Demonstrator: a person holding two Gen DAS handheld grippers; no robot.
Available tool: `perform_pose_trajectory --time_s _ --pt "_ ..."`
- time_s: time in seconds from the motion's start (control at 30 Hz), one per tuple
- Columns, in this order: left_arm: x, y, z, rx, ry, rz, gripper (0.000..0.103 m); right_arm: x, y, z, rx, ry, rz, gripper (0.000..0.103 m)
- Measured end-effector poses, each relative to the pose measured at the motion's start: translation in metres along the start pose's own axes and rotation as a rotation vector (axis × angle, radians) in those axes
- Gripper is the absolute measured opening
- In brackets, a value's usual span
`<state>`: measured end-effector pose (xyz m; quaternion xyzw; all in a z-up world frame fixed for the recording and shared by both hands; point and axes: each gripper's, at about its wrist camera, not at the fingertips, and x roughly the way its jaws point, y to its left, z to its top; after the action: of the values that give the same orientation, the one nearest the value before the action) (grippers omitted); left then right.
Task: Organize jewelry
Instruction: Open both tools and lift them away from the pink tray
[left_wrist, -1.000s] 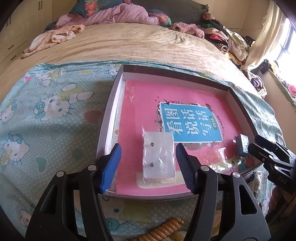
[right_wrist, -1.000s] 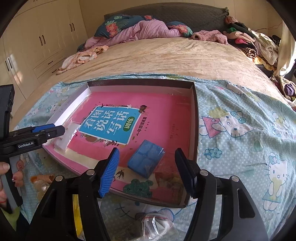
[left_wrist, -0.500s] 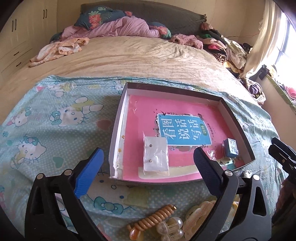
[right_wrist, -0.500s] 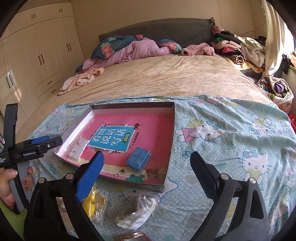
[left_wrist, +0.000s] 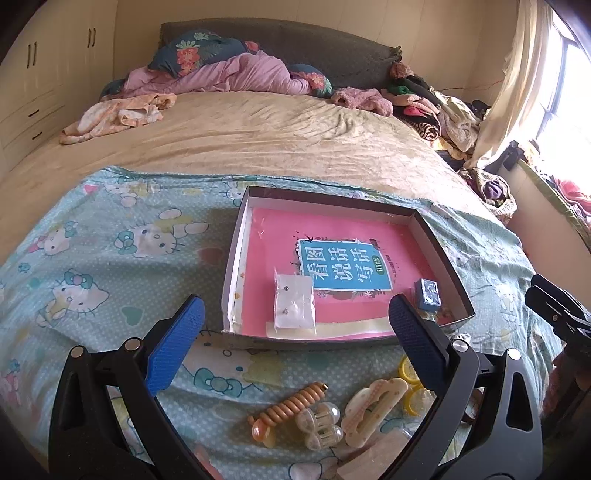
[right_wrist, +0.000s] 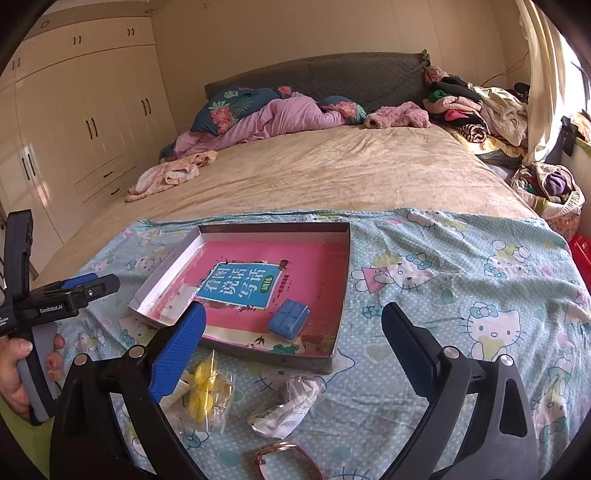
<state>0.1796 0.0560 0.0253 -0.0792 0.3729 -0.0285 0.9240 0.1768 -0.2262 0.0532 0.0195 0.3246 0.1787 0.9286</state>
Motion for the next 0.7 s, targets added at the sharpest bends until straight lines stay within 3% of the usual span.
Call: perform_pose_trajectory --time_s 0.7 --pt "-0.039 -0.022 -0.041 0.081 -0.01 -0.015 0.093 -0.032 0.012 -0.021 -0.027 0.017 0.057 0.095"
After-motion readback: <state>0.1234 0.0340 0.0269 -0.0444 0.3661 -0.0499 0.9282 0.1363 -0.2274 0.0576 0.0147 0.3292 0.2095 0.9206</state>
